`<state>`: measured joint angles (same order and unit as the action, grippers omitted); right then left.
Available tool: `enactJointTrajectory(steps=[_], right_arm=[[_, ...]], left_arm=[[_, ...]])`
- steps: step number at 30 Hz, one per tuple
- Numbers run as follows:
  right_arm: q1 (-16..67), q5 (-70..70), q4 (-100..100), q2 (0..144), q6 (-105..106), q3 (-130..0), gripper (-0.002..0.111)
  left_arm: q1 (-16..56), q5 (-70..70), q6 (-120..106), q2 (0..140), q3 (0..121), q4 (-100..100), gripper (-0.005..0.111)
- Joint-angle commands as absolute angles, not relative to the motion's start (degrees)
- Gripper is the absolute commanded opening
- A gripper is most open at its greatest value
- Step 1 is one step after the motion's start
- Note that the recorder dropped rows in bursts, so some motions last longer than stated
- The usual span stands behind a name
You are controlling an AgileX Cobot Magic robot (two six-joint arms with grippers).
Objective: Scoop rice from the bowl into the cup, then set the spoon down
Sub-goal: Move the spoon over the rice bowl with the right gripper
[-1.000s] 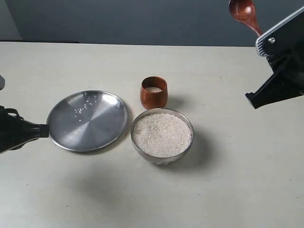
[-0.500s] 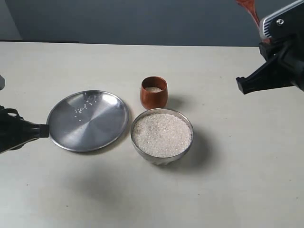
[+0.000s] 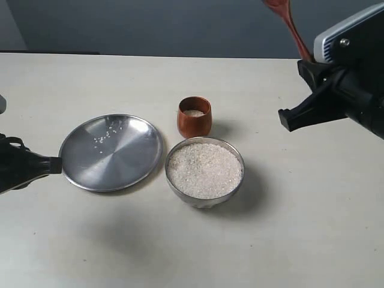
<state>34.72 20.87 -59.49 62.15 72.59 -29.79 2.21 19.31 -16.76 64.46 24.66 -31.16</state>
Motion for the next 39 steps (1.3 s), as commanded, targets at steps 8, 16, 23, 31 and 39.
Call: enactJointTrajectory(steps=[8,16,23,31,39], right_arm=[[34.7,20.7,-36.1,63.2,31.4,-29.5,-0.001],[34.7,18.7,-20.3,64.9,18.4,-29.5,-0.001],[34.7,15.0,-31.3,66.2,38.6,-29.5,-0.001],[34.7,12.4,-28.6,66.4,44.1,-29.4,-0.001],[34.7,6.2,-1.7,66.6,19.7,-29.4,-0.001]], left_arm=[[2.4,18.9,-16.9,64.7,25.0,-31.2,0.0],[2.4,18.9,-16.9,64.7,25.0,-31.2,0.0],[2.4,18.9,-16.9,64.7,25.0,-31.2,0.0],[2.4,18.9,-16.9,64.7,25.0,-31.2,0.0],[2.4,18.9,-16.9,64.7,25.0,-31.2,0.0]])
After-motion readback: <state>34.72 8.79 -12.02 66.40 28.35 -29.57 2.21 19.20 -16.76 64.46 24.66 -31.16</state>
